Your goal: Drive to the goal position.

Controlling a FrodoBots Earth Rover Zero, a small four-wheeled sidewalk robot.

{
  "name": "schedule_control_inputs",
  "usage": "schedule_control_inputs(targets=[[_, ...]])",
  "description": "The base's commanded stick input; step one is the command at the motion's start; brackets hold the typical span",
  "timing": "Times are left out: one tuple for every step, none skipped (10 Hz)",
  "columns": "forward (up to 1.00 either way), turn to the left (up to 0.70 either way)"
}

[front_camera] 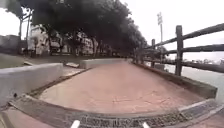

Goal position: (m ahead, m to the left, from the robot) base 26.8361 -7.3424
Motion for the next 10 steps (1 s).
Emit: schedule_control_inputs(targets=[[0.70,-0.30],[0.70,0.00],[0.70,0.00],[0.70,0.00],[0.70,0.00],[0.70,0.00],[0.70,0.00],[0.70,0.00],[0.70,0.00],[0.70,0.00]])
